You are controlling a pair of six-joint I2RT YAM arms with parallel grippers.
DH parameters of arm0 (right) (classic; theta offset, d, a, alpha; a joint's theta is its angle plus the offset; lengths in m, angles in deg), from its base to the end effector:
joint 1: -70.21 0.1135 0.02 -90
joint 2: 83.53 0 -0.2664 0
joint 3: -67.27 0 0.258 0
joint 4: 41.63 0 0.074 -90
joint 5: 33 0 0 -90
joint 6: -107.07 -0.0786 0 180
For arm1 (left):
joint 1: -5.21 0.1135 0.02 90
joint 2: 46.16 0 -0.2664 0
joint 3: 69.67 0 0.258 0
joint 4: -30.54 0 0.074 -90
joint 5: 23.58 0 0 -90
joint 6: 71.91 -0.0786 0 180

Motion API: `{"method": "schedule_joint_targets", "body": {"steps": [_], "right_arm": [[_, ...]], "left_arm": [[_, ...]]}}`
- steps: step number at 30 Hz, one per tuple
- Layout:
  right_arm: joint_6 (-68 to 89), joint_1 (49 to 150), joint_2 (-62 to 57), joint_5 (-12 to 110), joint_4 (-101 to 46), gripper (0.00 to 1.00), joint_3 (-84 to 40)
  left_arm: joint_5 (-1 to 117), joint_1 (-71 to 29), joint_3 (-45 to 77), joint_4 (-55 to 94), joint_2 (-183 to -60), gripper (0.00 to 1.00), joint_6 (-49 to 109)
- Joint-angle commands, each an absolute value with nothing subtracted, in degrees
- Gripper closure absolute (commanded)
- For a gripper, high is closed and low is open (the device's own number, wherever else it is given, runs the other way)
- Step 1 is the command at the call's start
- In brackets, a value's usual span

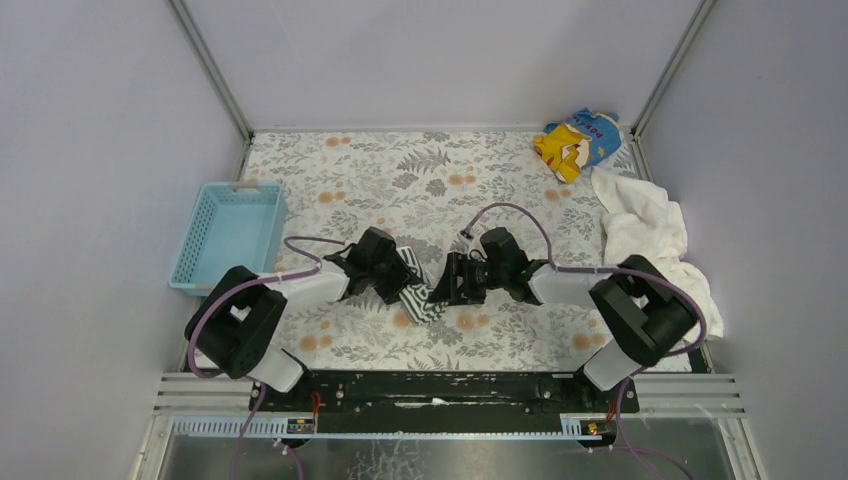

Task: Roll the towels
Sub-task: Pick up the towel at the center of the board.

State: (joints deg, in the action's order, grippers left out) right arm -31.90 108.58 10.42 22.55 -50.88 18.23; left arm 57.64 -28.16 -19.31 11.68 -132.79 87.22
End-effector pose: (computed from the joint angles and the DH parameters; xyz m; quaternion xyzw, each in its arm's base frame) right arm 0.2342 0.2421 0.1162 -0.0561 0.8586 0.4917 0.1336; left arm 0.2432 -0.1745 0.1024 -0.2702 0.9124 -0.2787 0.1300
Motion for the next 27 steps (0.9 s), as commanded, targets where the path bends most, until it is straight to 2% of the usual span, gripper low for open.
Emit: {"method": "schedule_joint_targets", "body": {"steps": [1,7,14,21,27], "right_arm": [[-19.4,109.1,2.7,31.8,-32.8,0.25,16.1],[-14.8,109.1,-5.6,37.1,-26.3,0.23,14.3],[-8.7,109.0,-13.1,46.0,-19.9,0.18,11.0],[-4.0,109.0,-16.6,51.4,-18.0,0.08,9.7],[-0.2,109.0,-16.6,53.8,-17.4,0.03,8.8]], "left_arm": [[67.4,-27.6,-20.4,-0.1,-135.9,0.61,84.1],[66.7,-25.9,-16.8,-3.9,-132.0,0.64,82.0],[65.7,-16.6,-8.1,-12.3,-126.3,0.64,76.9],[63.7,1.5,3.9,-19.8,-124.6,0.62,69.9],[59.7,18.5,17.2,-23.5,-131.8,0.62,63.8]]}}
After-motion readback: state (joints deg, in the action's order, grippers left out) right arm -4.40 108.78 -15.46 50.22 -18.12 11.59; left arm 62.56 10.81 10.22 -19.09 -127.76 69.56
